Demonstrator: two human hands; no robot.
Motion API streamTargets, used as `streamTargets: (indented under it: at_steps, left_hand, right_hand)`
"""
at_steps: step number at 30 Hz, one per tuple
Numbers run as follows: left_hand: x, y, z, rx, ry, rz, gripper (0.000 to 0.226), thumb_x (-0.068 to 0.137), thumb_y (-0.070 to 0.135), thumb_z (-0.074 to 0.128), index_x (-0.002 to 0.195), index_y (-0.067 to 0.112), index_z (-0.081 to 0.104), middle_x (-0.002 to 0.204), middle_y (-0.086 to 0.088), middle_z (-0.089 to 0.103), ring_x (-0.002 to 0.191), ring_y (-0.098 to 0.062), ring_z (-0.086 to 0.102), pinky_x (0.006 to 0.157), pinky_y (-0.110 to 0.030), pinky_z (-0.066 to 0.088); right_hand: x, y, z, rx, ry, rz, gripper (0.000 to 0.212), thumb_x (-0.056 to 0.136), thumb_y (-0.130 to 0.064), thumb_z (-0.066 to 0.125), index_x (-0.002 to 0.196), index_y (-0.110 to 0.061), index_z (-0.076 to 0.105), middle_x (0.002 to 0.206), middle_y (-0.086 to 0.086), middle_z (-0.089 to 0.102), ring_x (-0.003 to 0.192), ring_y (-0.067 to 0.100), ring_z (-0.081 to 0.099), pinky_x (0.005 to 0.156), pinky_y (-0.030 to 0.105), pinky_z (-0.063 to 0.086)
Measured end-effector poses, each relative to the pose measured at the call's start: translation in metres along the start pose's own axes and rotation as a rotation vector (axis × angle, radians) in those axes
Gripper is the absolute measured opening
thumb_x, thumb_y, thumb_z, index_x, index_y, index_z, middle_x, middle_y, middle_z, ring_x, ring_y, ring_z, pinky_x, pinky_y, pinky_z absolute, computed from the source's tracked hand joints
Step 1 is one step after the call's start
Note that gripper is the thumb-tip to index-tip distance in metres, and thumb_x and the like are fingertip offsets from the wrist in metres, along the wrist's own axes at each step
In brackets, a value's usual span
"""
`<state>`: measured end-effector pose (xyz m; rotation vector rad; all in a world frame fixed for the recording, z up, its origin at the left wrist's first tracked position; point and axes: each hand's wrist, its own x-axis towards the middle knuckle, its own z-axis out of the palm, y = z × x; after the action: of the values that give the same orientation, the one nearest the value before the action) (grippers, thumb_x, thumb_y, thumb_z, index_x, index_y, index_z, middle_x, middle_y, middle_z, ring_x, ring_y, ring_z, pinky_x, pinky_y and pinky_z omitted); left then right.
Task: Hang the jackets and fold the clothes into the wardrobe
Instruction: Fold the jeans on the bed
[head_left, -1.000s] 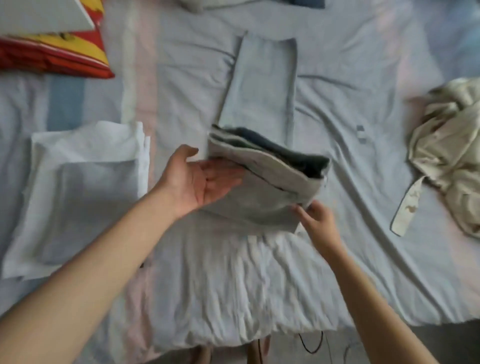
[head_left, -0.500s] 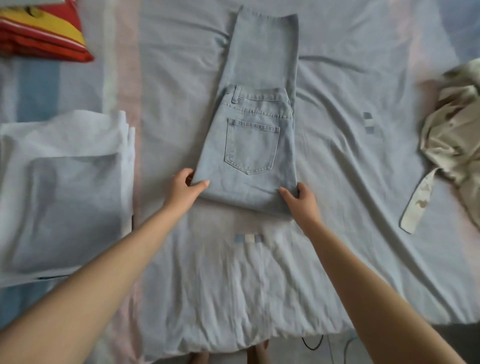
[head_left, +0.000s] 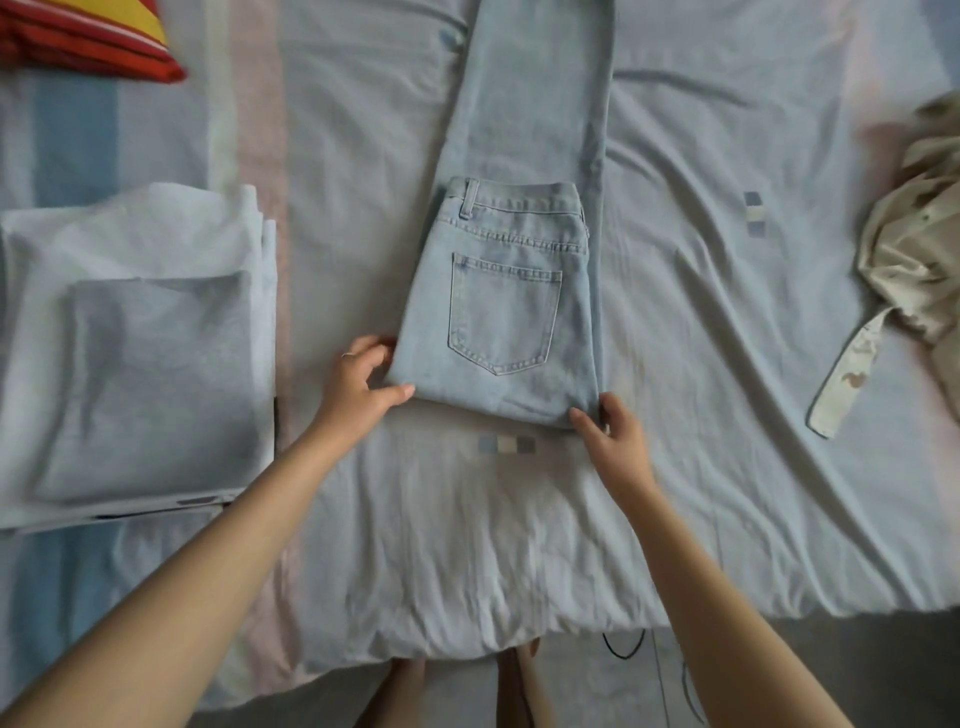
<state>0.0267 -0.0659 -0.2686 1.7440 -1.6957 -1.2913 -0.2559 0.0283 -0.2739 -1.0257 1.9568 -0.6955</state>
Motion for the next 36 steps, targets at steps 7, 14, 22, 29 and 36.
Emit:
streamTargets:
  at_steps: [7, 14, 22, 29, 36]
  left_hand:
    - [-0.008, -0.011, 0.015, -0.113, 0.004, -0.285, 0.053, 0.064, 0.065, 0.06, 0.083, 0.016, 0.064, 0.097, -0.008, 0.064, 0.089, -0.02, 0.059, 0.082, -0.033, 0.048]
    - [-0.014, -0.008, 0.028, -0.368, 0.092, -0.371, 0.013, 0.086, 0.028, 0.065, 0.093, 0.018, 0.063, 0.095, -0.006, 0.067, 0.088, -0.019, 0.061, 0.083, -0.038, 0.051]
    - [-0.023, -0.01, 0.035, 0.064, 0.327, -0.156, 0.046, 0.08, 0.027, 0.073, 0.107, 0.003, 0.046, 0.101, -0.012, 0.052, 0.094, -0.027, 0.053, 0.08, -0.039, 0.041]
    - [-0.009, -0.018, 0.022, 1.073, -0.065, 0.528, 0.098, 0.061, 0.009, 0.07, 0.149, 0.013, 0.026, 0.158, -0.008, 0.019, 0.145, -0.023, 0.019, 0.114, -0.053, 0.011]
    - [0.006, -0.008, 0.02, 1.159, 0.017, 0.711, 0.046, 0.083, 0.002, 0.033, 0.118, -0.003, 0.062, 0.121, -0.019, 0.064, 0.108, -0.034, 0.064, 0.094, -0.05, 0.047]
  right_hand:
    - [0.004, -0.018, 0.011, 0.147, 0.035, 0.214, 0.021, 0.086, -0.032, 0.069, 0.089, -0.014, 0.058, 0.078, -0.002, 0.062, 0.073, 0.012, 0.058, 0.07, 0.032, 0.045]
    - [-0.011, -0.011, 0.015, 0.379, 0.109, 0.286, 0.026, 0.09, -0.011, 0.063, 0.069, -0.018, 0.048, 0.066, -0.003, 0.05, 0.053, -0.004, 0.046, 0.056, 0.014, 0.037]
    - [-0.026, -0.02, 0.046, -0.131, 0.31, 0.178, 0.035, 0.084, -0.003, 0.053, 0.119, -0.005, 0.05, 0.111, 0.012, 0.055, 0.108, 0.03, 0.052, 0.092, 0.033, 0.035]
    - [-0.012, -0.014, 0.048, -0.975, -0.099, -0.374, 0.094, 0.079, -0.017, 0.06, 0.153, -0.031, 0.003, 0.161, 0.0, -0.002, 0.148, 0.03, 0.003, 0.116, 0.053, 0.002]
    - [0.003, -0.038, 0.021, -1.025, -0.227, -0.375, 0.069, 0.095, -0.007, 0.043, 0.153, -0.024, 0.01, 0.161, 0.0, 0.008, 0.145, 0.024, 0.017, 0.114, 0.036, 0.021]
